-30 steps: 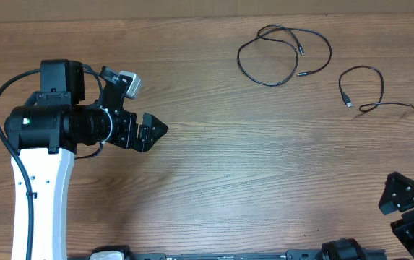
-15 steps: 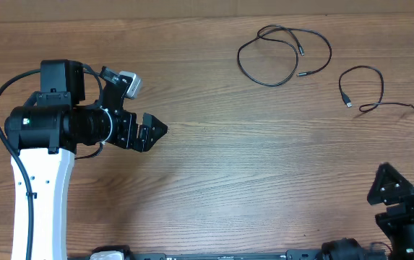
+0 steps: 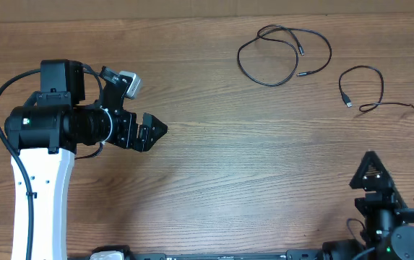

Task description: Untangle cables

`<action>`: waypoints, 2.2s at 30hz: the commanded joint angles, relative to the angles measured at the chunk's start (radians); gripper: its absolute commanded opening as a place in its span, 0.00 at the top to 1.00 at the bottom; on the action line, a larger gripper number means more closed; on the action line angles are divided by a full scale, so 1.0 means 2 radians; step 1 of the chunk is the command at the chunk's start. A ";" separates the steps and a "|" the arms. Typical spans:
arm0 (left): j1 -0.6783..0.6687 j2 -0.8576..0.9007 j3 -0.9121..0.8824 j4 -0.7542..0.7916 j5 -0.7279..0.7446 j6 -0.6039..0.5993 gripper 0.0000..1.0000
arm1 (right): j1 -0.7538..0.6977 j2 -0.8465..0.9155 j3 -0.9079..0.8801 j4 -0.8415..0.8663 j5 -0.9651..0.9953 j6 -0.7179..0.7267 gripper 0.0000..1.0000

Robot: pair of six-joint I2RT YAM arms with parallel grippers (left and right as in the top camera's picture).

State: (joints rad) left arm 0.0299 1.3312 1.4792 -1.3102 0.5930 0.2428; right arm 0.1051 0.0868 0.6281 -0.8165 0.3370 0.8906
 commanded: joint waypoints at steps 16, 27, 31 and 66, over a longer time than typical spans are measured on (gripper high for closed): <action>0.002 -0.006 0.007 0.001 0.000 0.010 0.01 | -0.041 -0.042 -0.129 0.252 -0.083 0.000 0.00; 0.002 -0.006 0.007 0.001 0.000 0.010 0.01 | -0.095 -0.042 -0.215 0.325 -0.130 -0.001 0.00; 0.002 -0.006 0.007 0.001 0.000 0.010 0.01 | -0.095 -0.042 -0.249 0.333 -0.130 -0.001 0.00; 0.002 -0.006 0.007 0.001 0.000 0.010 0.00 | -0.059 -0.042 -0.311 0.367 -0.175 -0.357 0.00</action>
State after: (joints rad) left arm 0.0299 1.3312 1.4792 -1.3102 0.5930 0.2428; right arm -0.0292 0.0139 0.0185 -0.0845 0.0212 0.4778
